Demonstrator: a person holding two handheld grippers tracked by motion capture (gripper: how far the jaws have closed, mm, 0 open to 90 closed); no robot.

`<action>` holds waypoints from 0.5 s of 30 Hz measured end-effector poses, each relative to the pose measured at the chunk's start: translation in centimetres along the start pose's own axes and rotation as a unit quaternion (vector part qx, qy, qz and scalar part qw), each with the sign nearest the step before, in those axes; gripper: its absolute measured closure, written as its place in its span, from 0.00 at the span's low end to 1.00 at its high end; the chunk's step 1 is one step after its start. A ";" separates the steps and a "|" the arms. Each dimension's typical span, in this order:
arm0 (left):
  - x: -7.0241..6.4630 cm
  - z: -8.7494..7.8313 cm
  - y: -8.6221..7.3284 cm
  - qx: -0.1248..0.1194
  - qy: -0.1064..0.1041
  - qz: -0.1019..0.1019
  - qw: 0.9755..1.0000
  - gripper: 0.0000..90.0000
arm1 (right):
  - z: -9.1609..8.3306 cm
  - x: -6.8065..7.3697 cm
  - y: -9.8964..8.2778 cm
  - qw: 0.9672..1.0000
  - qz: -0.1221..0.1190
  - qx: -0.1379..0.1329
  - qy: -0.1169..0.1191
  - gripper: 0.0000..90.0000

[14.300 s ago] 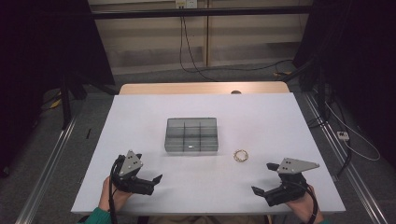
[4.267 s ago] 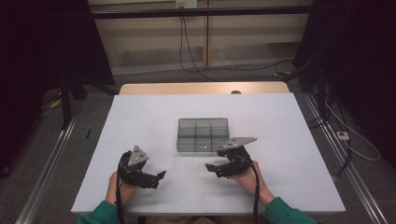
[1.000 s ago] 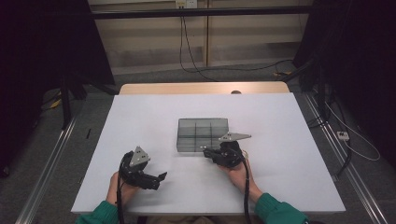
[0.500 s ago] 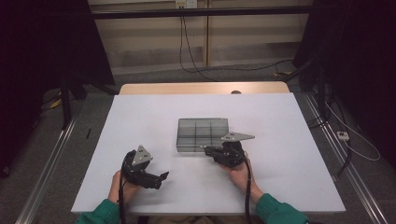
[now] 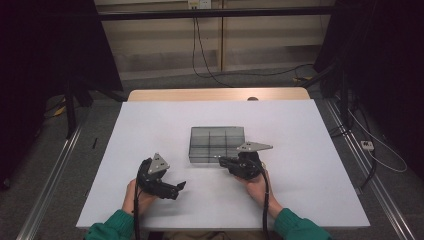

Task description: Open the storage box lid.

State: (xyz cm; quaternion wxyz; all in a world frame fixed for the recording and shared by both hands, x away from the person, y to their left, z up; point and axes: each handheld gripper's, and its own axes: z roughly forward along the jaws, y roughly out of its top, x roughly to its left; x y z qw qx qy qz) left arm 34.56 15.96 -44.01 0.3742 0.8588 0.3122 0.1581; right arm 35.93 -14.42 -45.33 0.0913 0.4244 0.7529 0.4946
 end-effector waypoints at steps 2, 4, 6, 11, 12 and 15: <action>0.1 0.1 0.1 0.003 0.000 0.005 1.000 0.00 | 0.0 0.0 0.0 1.000 -0.001 0.001 0.000 0.94; 0.1 0.1 0.1 0.002 0.000 0.003 1.000 0.00 | 0.0 0.0 0.1 1.000 -0.002 -0.001 0.001 0.94; 0.1 0.2 0.1 0.001 -0.002 0.001 1.000 0.00 | 0.0 0.0 0.2 1.000 -0.004 -0.002 0.001 0.94; 0.1 0.3 0.3 -0.002 0.001 0.002 1.000 0.00 | 0.0 0.1 0.4 1.000 -0.006 -0.005 0.003 0.94; 0.1 0.3 0.4 -0.004 0.002 0.000 1.000 0.00 | 0.0 0.1 0.4 1.000 -0.006 -0.006 0.003 0.94; 0.4 0.3 0.7 -0.001 0.002 -0.003 1.000 0.00 | 0.0 0.2 0.7 1.000 -0.009 -0.010 0.003 0.94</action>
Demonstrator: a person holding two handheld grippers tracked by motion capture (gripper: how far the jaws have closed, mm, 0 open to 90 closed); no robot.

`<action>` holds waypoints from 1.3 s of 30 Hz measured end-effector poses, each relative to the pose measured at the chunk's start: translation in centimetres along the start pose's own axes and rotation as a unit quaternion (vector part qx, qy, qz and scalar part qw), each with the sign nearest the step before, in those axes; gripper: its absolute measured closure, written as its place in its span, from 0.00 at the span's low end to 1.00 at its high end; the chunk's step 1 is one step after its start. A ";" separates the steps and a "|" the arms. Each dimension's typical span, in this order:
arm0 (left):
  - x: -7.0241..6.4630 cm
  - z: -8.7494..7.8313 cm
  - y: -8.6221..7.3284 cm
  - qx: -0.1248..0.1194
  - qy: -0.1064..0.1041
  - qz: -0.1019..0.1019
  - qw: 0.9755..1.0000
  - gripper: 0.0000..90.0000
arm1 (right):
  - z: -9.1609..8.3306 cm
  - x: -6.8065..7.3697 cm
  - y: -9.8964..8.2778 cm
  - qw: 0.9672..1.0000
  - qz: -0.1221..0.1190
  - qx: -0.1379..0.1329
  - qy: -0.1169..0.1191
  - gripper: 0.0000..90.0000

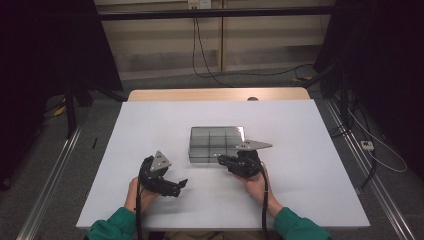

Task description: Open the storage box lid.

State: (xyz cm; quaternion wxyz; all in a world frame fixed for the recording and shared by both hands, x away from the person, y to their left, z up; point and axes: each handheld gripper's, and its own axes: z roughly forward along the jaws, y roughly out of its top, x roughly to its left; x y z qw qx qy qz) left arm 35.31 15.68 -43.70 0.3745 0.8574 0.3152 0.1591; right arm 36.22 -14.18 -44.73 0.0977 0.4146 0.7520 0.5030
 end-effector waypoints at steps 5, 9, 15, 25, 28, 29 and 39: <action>0.5 0.0 0.8 0.004 0.000 -0.023 1.000 0.00 | -0.2 0.0 0.3 1.000 -0.001 -0.007 -0.001 0.94; 0.5 0.3 1.8 -0.002 0.013 -0.023 1.000 0.03 | -0.2 0.0 0.4 1.000 -0.006 -0.007 -0.001 0.94; 0.0 1.2 3.8 -0.007 0.041 -0.006 0.999 0.17 | -0.3 0.1 0.8 1.000 -0.006 -0.011 0.003 0.94; -0.4 2.9 5.5 -0.034 0.065 0.001 0.997 0.51 | -0.6 0.0 1.4 1.000 -0.005 -0.017 0.007 0.94; -0.5 3.0 5.7 -0.047 0.074 -0.001 0.996 0.53 | -0.6 0.0 1.5 1.000 -0.006 -0.017 0.007 0.93; -0.5 3.1 5.7 -0.046 0.076 0.006 0.996 0.53 | -0.6 0.0 1.5 1.000 -0.006 -0.017 0.007 0.93; -0.4 3.2 5.5 -0.074 0.068 0.025 0.995 0.64 | -0.9 0.2 2.0 1.000 -0.013 -0.007 0.002 0.90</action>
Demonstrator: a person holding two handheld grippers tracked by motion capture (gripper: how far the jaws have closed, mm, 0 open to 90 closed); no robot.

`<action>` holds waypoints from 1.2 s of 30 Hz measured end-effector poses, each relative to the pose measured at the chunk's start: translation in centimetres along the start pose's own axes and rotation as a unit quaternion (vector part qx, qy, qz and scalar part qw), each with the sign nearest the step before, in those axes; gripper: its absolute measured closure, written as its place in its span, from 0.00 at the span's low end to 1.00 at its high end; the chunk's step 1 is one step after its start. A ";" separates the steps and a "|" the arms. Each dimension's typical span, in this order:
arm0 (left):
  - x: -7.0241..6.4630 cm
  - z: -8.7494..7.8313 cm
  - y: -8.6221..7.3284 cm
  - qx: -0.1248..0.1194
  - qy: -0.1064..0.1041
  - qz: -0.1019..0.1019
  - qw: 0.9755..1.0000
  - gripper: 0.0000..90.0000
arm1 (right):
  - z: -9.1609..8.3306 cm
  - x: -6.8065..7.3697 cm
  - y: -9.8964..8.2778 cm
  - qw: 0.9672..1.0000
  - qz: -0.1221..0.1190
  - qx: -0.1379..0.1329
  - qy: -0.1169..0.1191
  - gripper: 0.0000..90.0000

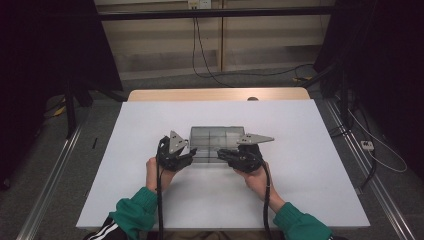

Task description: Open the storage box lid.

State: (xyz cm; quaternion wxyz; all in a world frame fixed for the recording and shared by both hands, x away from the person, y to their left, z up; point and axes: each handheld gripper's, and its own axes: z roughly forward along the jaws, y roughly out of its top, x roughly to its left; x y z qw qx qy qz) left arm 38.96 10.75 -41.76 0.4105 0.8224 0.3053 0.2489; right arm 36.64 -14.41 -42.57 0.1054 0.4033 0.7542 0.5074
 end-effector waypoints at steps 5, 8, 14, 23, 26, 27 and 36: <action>0.4 -0.1 0.0 -0.014 -0.005 -0.005 1.000 0.67 | -0.6 -0.1 0.0 1.000 -0.008 0.013 -0.007 0.86; 0.5 -0.3 -0.1 -0.021 -0.008 -0.009 1.000 0.69 | -1.4 -0.4 -0.1 1.000 -0.006 0.022 -0.012 0.83; 0.8 -0.5 -0.3 -0.028 -0.010 -0.009 1.000 0.73 | -2.9 -0.8 -0.1 0.999 -0.009 0.035 -0.035 0.75; 0.9 -0.5 -0.4 -0.034 -0.014 -0.013 0.999 0.74 | -4.2 -2.4 0.2 0.996 -0.006 0.054 -0.076 0.63; 0.9 -0.5 -0.5 -0.034 -0.016 -0.011 0.999 0.74 | -4.3 -2.9 0.4 0.995 -0.011 0.053 -0.087 0.58; 0.9 -0.6 -0.5 -0.035 -0.017 -0.011 0.999 0.75 | -4.2 -3.0 0.4 0.994 -0.013 0.054 -0.091 0.57; 0.9 -0.7 -0.6 -0.037 -0.020 -0.009 0.999 0.76 | -3.6 -3.7 0.9 0.992 -0.039 0.050 -0.111 0.56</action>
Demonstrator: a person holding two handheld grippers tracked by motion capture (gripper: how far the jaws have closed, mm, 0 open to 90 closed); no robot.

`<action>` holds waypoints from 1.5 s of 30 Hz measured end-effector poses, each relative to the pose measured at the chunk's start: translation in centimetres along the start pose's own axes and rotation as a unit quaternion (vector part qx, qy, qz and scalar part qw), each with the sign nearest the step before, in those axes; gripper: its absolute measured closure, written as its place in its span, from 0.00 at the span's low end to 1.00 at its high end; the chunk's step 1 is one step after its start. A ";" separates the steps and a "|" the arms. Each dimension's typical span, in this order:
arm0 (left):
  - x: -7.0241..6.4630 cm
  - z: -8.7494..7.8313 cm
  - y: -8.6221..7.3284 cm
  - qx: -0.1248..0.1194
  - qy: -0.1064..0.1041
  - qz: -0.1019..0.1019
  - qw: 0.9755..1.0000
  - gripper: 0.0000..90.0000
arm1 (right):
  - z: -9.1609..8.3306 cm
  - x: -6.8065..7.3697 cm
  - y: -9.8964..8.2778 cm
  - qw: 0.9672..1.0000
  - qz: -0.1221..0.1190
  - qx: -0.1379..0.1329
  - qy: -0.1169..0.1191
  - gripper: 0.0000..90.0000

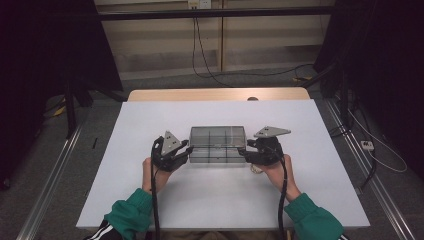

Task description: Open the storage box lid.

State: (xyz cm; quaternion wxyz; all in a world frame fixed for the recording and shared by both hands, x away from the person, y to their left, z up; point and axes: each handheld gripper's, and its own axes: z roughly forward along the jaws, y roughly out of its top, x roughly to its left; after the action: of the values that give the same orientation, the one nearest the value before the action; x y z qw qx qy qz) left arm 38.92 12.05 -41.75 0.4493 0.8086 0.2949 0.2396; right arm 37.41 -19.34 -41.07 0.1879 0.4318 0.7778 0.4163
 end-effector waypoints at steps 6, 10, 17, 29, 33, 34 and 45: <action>0.1 0.0 -0.1 -0.007 -0.001 -0.004 1.000 0.77 | -0.1 -0.2 0.2 1.000 -0.001 -0.005 -0.013 0.55; 0.1 -0.1 -0.2 -0.011 -0.001 -0.002 1.000 0.78 | 0.1 -0.1 0.3 1.000 -0.011 -0.006 -0.015 0.56; 0.1 -0.1 -0.1 -0.010 0.001 0.001 1.000 0.79 | 0.1 0.0 0.3 1.000 -0.019 -0.012 -0.015 0.59; 0.6 -0.1 -0.2 -0.017 -0.009 0.001 1.000 0.79 | -0.1 -0.1 0.4 1.000 -0.019 -0.015 -0.015 0.64; 0.6 -0.1 -0.1 -0.019 -0.009 0.003 1.000 0.80 | -0.2 -0.1 0.5 1.000 -0.020 -0.015 -0.016 0.65; 0.6 -0.1 -0.1 -0.018 -0.010 0.004 1.000 0.80 | -0.2 -0.1 0.5 1.000 -0.020 -0.015 -0.016 0.65; 1.0 0.1 0.1 -0.021 -0.013 0.000 1.000 0.81 | -0.1 -0.4 0.6 0.999 -0.023 -0.020 -0.015 0.67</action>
State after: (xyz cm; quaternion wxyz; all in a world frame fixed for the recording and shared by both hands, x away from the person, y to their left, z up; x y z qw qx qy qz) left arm 39.72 12.71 -41.59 0.4698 0.8022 0.2836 0.2354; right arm 37.85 -19.55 -40.49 0.2177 0.4162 0.7759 0.4211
